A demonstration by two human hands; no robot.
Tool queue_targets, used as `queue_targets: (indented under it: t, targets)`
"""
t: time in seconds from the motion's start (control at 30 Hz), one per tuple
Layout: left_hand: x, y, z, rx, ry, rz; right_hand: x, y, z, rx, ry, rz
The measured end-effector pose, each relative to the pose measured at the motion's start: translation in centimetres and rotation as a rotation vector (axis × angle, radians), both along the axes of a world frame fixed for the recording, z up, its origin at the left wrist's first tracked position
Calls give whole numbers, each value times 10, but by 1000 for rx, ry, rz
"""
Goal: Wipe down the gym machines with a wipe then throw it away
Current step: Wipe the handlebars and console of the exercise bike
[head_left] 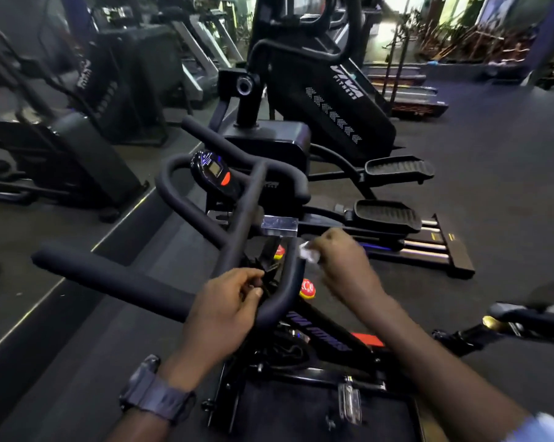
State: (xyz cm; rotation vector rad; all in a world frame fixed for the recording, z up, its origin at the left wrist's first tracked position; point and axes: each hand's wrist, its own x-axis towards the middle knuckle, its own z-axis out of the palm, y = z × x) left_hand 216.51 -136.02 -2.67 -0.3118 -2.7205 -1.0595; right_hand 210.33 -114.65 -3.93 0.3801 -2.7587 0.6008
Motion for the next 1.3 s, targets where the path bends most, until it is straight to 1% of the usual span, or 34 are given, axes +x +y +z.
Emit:
queue_targets:
  t: [0.07, 0.1, 0.13, 0.2, 0.27, 0.3, 0.33, 0.37, 0.4, 0.47, 0.53, 0.57, 0.6, 0.67, 0.73, 0.77, 0.8, 0.87, 0.9, 0.97, 1.03, 1.07, 1.1, 1.13, 1.17, 1.23, 1.3]
  targets:
    - [2, 18, -6, -5, -56, 10, -10, 10, -9, 22, -80, -14]
    - [3, 23, -8, -8, -59, 26, -1, 7, -20, 29, -88, 11]
    - [4, 26, -11, -6, -54, 49, 18, 2, -29, -11, -74, 32]
    - [2, 26, -10, 13, -61, 99, 63, -8, -32, -217, -36, 106]
    - [-2, 24, -10, 76, -67, 148, 87, -22, -30, -339, 84, 197]
    - [-3, 23, -8, 141, -73, 177, 89, -31, -27, -329, 123, 269]
    - [-5, 23, -7, 208, -84, 200, 85, -39, -28, -283, 124, 336]
    - [-5, 23, -6, 246, -100, 209, 77, -42, -28, -226, 106, 385]
    - [-5, 23, -5, 250, -113, 205, 63, -40, -26, -167, 117, 384]
    - [-5, 22, -5, 225, -131, 185, 15, -22, -21, -104, 111, 286]
    - [-4, 24, -6, 214, -151, 174, -29, -1, -6, -96, 108, 97]
    - [-3, 25, -4, 213, -155, 175, -35, 4, -1, -83, 96, 50]
    - [-2, 27, -3, 209, -152, 172, -31, 3, -4, -80, 66, 57]
    - [-1, 27, -1, 198, -136, 159, 9, -11, -11, -95, 9, 194]
    - [-2, 26, 1, 207, -152, 148, 52, -21, -18, -108, -61, 407]
    - [-4, 27, 1, 220, -166, 142, 50, -22, -15, -64, -60, 424]
    - [-6, 27, 0, 240, -182, 133, 34, -23, -11, -44, -40, 390]
    - [-10, 28, -2, 278, -223, 108, -9, -16, -7, -122, 88, 195]
    - [-12, 30, -3, 300, -243, 99, -19, -13, -4, -154, 121, 134]
    - [-13, 33, -3, 326, -271, 92, -5, -16, -13, -149, 132, 179]
    - [-14, 32, -5, 323, -262, 86, 43, -25, -28, -143, 115, 300]
    - [-16, 32, -6, 317, -263, 86, 57, -26, -35, -176, 129, 313]
    - [-17, 32, -7, 309, -268, 72, 55, -26, -37, -230, 135, 276]
    - [-18, 32, -7, 301, -274, 55, 40, -29, -36, -303, 135, 166]
    - [-20, 33, -7, 290, -285, 41, 18, -31, -31, -408, 135, 12]
    - [-26, 38, -4, 265, -303, 40, -25, -27, -26, -590, 48, -234]
    - [-32, 42, -3, 236, -300, 34, -36, -24, -39, -772, -87, -283]
